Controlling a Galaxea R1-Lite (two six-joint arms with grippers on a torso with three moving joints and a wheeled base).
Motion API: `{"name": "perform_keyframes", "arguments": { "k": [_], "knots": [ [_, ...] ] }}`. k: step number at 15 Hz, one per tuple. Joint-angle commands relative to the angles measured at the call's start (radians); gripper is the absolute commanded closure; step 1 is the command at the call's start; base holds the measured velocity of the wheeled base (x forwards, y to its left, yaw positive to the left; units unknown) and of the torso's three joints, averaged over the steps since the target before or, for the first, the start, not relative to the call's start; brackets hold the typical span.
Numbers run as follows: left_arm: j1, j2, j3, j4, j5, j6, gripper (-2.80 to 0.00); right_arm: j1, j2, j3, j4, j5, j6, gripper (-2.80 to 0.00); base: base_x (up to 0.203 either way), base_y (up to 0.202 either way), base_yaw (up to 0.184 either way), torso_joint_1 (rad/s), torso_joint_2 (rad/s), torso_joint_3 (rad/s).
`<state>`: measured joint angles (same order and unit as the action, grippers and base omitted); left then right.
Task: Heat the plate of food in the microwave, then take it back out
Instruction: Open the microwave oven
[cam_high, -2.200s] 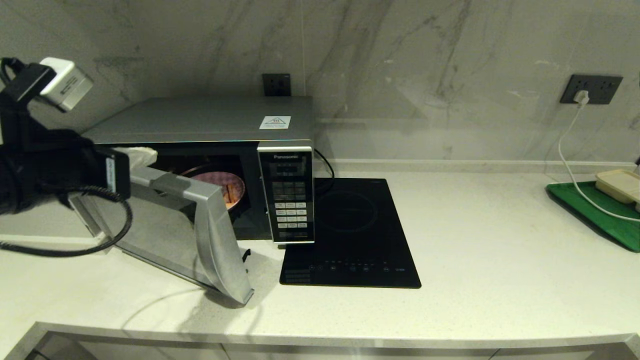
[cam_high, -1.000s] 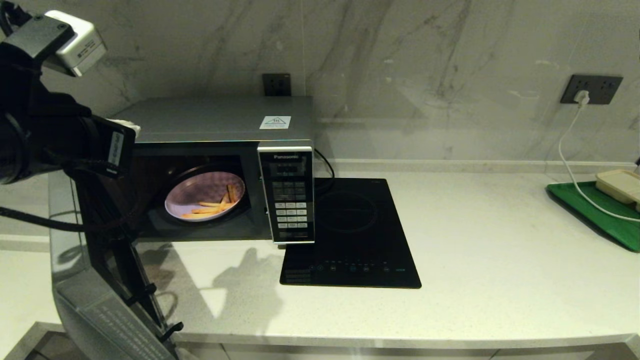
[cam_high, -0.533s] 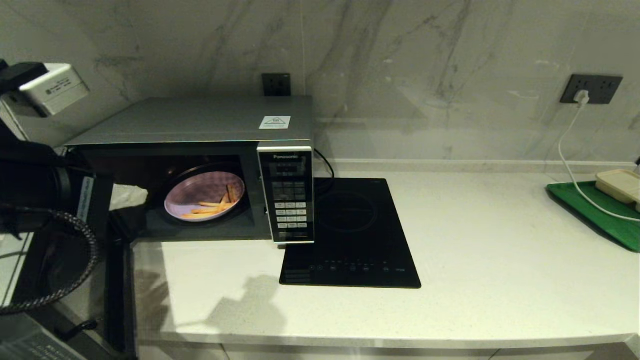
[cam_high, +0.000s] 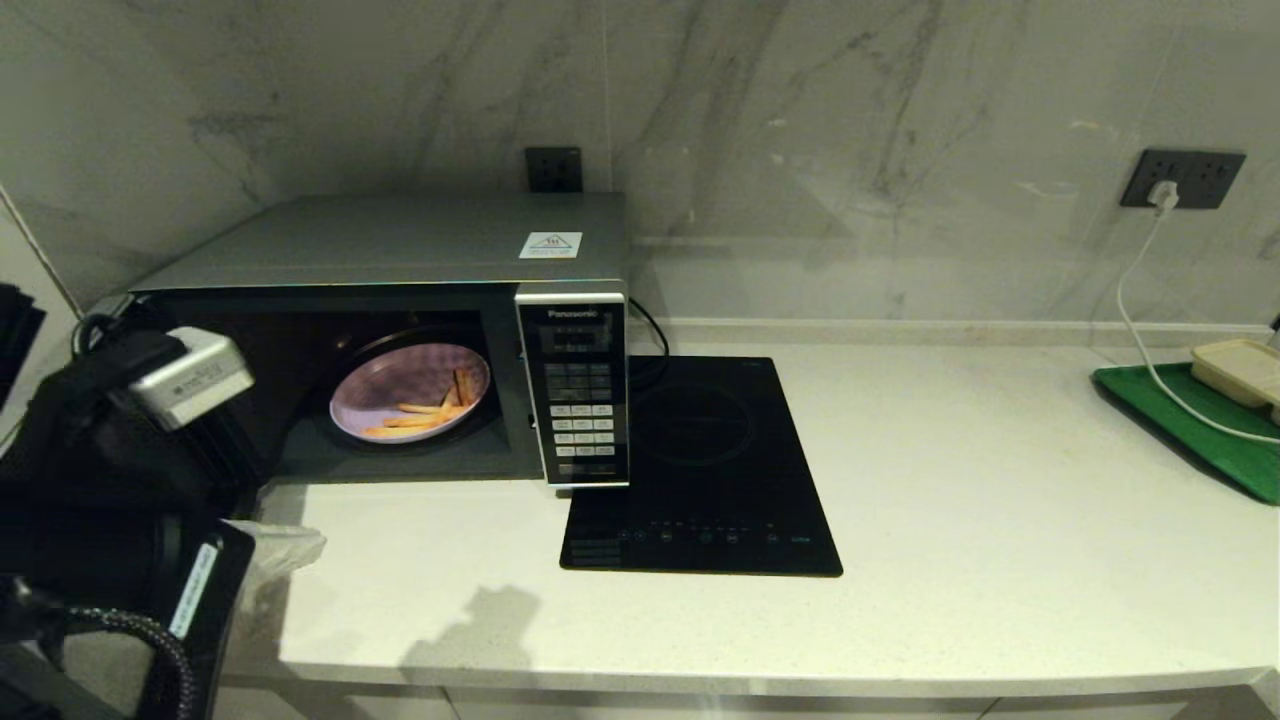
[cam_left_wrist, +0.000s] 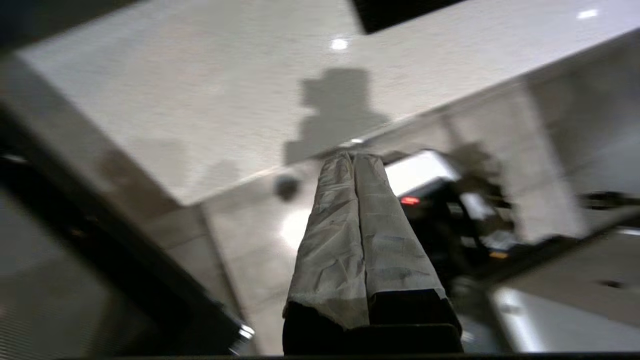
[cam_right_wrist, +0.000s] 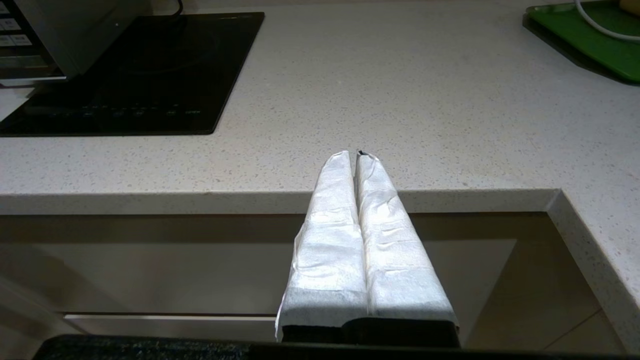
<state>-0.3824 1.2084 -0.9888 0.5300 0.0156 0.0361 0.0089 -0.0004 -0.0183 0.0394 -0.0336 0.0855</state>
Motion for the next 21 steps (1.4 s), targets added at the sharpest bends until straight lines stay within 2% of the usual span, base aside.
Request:
{"name": "perform_keyframes", "arguments": {
  "k": [1,4,7,8,10,14,19,21],
  "knots": [
    [0.065,0.012,0.109,-0.167,0.134,0.119,0.00,0.000,0.000,0.000,0.001,0.000,0.000,0.00,0.000,0.000,0.000,0.000,0.00,0.000],
    [0.100,0.067,0.154,-0.325,0.190,0.217,0.00,0.000,0.000,0.000,0.001,0.000,0.000,0.00,0.000,0.000,0.000,0.000,0.00,0.000],
    [0.094,0.099,0.177,-0.350,0.189,0.274,0.00,0.000,0.000,0.000,0.001,0.000,0.000,0.00,0.000,0.000,0.000,0.000,0.00,0.000],
    [0.085,0.108,0.178,-0.350,0.187,0.285,-2.80,0.000,0.000,0.000,0.001,0.000,0.000,0.00,0.000,0.000,0.000,0.000,0.00,0.000],
    [0.060,0.141,0.180,-0.350,0.187,0.291,-2.80,0.000,0.000,0.000,0.001,0.000,0.000,0.00,0.000,0.000,0.000,0.000,0.00,0.000],
    [0.081,0.246,0.136,-0.365,0.188,0.301,-2.80,0.000,0.000,0.000,0.001,0.000,0.000,0.00,0.000,0.000,0.000,0.000,0.00,0.000],
    [0.093,0.283,0.115,-0.363,0.188,0.483,-2.80,0.000,0.000,0.000,0.001,0.000,0.000,0.00,0.000,0.000,0.000,0.000,0.00,0.000],
    [0.106,0.327,0.094,-0.363,0.177,0.486,-2.80,0.000,0.000,0.000,0.001,0.000,0.000,0.00,0.000,0.000,0.000,0.000,0.00,0.000]
  ]
}}
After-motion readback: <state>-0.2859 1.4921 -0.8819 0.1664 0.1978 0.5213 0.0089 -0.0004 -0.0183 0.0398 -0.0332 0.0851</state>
